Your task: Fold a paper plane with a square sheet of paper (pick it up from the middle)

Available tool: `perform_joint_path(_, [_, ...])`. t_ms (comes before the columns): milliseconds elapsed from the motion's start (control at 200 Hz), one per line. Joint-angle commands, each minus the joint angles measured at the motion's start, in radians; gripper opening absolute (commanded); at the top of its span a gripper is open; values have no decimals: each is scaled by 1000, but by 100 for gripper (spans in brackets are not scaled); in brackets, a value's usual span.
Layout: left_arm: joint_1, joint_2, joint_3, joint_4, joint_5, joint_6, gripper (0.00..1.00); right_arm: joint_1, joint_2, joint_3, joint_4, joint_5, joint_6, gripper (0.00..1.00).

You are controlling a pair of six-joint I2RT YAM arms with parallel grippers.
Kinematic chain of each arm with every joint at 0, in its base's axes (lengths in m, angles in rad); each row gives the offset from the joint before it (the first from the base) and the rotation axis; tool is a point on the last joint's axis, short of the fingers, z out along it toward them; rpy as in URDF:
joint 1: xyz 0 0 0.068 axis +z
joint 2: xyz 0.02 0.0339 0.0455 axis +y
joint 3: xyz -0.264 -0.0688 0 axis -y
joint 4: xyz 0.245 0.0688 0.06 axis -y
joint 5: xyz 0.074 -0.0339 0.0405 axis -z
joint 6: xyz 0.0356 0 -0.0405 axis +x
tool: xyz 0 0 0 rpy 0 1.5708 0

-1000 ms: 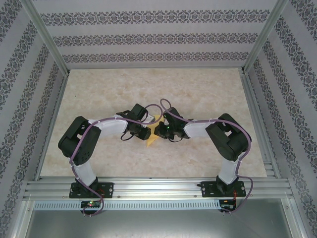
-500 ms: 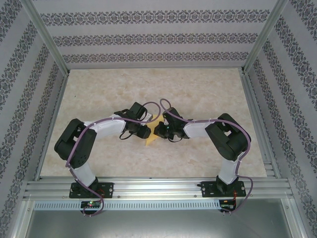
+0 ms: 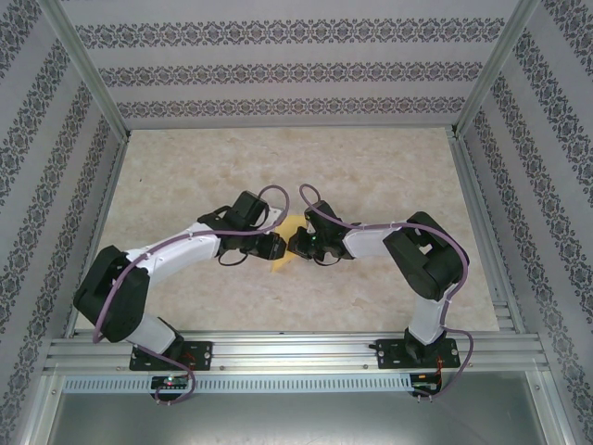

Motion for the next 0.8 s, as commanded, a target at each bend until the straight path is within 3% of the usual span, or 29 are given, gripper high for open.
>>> perform_joint_path(0, [-18, 38, -28, 24, 64, -46, 20, 12, 43, -8, -43, 52, 3, 10])
perform_joint_path(140, [-25, 102, -11, 47, 105, -49, 19, 12, 46, -8, -42, 50, 2, 10])
perform_joint_path(799, [-27, 198, 30, 36, -17, -37, 17, 9, 51, -1, -56, 46, -10, 10])
